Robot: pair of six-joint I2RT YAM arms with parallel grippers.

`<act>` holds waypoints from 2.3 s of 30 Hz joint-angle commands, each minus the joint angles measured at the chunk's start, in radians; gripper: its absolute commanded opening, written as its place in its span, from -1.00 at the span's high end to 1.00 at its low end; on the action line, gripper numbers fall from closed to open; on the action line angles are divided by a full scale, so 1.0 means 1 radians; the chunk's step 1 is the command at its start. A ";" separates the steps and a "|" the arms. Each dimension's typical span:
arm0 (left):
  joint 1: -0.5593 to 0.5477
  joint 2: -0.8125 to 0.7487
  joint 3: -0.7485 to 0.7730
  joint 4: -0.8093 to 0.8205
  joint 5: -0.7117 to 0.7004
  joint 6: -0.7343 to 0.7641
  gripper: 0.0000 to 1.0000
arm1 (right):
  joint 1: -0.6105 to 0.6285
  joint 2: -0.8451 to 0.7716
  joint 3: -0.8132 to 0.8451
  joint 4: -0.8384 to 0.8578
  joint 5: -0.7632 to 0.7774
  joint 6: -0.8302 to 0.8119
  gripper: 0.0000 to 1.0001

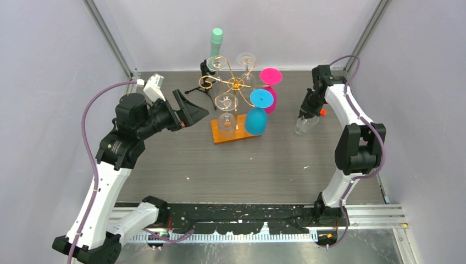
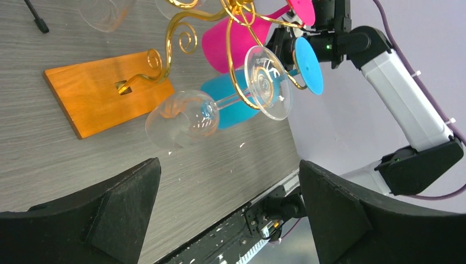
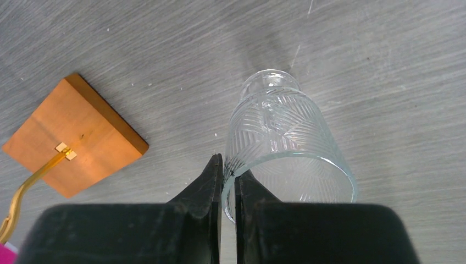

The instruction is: Take the wine glass off the wine glass rack

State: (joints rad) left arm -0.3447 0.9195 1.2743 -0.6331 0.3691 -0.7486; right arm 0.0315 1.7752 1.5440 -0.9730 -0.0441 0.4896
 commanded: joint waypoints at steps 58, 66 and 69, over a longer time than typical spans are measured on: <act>-0.004 0.268 0.155 0.128 0.071 -0.247 0.35 | 0.040 -0.727 -0.403 0.247 -0.378 0.289 0.22; -0.007 0.297 0.168 0.143 0.096 -0.280 0.54 | 0.042 -0.776 -0.391 0.247 -0.338 0.282 0.23; -0.007 0.286 0.168 0.138 0.074 -0.273 0.56 | 0.043 -0.771 -0.393 0.250 -0.333 0.282 0.25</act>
State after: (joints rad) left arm -0.3470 1.2182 1.4006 -0.5327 0.4561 -1.0210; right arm 0.0704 1.0016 1.1351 -0.7551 -0.3683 0.7643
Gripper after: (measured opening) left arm 0.224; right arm 0.384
